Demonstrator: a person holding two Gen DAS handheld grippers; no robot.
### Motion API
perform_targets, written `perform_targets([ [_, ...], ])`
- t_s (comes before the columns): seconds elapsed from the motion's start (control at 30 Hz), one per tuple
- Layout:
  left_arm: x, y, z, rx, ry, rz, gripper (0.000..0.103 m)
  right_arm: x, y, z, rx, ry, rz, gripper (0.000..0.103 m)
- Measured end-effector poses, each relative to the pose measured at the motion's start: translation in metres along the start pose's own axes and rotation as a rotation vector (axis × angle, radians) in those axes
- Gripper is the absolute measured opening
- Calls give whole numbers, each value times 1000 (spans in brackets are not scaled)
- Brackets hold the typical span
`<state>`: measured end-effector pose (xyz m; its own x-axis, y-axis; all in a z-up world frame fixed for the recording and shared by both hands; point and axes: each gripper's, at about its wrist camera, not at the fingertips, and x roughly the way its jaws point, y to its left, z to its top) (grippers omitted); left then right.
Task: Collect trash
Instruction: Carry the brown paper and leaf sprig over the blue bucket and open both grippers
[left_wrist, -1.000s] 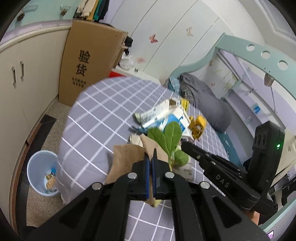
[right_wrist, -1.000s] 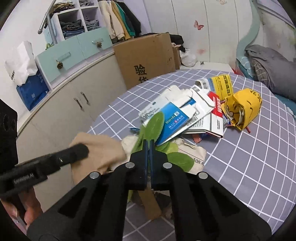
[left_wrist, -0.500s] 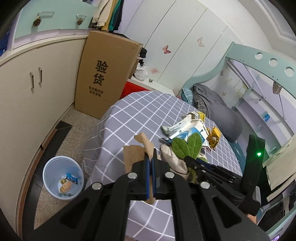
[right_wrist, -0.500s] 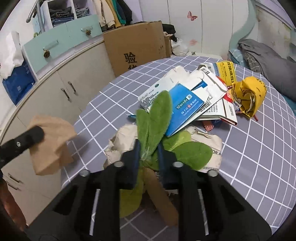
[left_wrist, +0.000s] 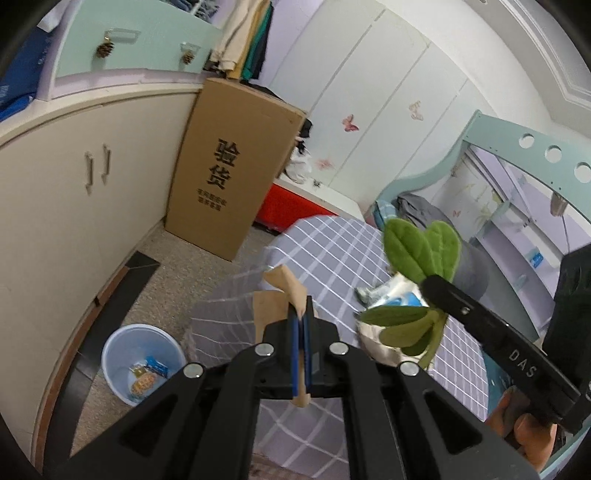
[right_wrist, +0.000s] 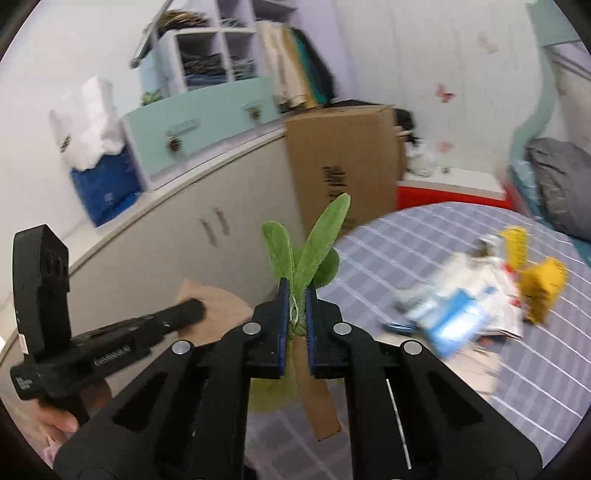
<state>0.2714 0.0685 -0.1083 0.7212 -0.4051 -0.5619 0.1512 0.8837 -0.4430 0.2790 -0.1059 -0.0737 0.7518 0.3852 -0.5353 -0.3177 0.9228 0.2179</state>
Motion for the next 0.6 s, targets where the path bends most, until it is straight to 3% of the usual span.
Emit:
perform_targets([
  [0.3,-3,85,13,-98,3,161,2,103,64,-1,-34,165,156,8],
  [0.6,28,173,9,-218,87,300,2,192,101,-21,-86,310,203,11],
])
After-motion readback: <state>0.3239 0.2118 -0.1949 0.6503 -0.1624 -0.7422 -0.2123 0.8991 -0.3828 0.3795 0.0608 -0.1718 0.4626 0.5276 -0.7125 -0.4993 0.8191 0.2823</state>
